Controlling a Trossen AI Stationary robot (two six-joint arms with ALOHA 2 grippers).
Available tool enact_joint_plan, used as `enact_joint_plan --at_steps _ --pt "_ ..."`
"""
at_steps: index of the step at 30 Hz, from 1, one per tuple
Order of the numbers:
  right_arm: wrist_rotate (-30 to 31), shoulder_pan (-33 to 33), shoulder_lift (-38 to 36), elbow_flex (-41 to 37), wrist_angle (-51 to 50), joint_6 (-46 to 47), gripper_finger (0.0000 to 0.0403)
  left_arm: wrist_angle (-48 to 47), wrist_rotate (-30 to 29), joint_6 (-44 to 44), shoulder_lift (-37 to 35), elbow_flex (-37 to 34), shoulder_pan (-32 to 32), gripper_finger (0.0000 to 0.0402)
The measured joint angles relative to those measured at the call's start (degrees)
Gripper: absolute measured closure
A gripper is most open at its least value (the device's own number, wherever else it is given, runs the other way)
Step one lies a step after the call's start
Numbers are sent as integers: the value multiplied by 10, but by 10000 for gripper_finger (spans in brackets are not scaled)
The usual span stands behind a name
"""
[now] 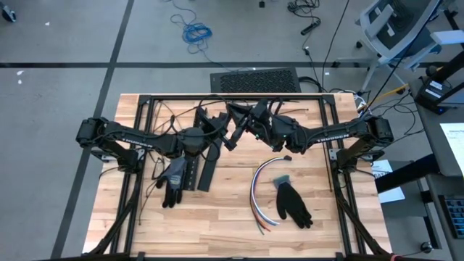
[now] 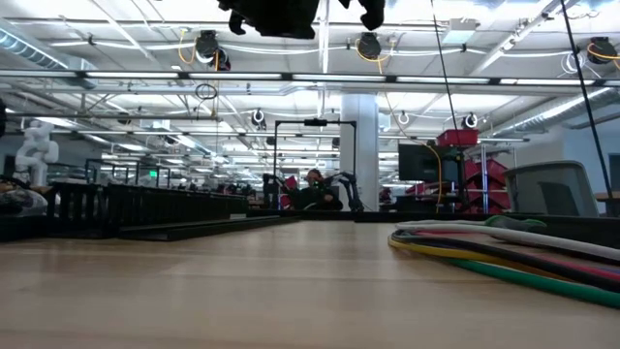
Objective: Ziptie cables
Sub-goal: Wrap the cable wires with the black ziptie
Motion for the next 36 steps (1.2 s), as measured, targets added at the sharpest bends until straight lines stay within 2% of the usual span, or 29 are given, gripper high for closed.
enact_joint_plan --at_steps 8,15,25,31,36 --pt "2 0 0 0 19 -7 270 -1 -1 -3 0 0 0 387" --pt "3 0 0 0 55 -80 210 -10 -1 -6 0 0 0 387" --pt "9 -5 -23 0 100 -242 195 -105 3 -59 0 0 -3 387" --pt "82 -13 -65 0 147 -410 195 -143 9 -67 0 0 -3 387" --pt "155 -18 -132 0 167 -598 195 -200 71 -71 -19 0 -3 387"
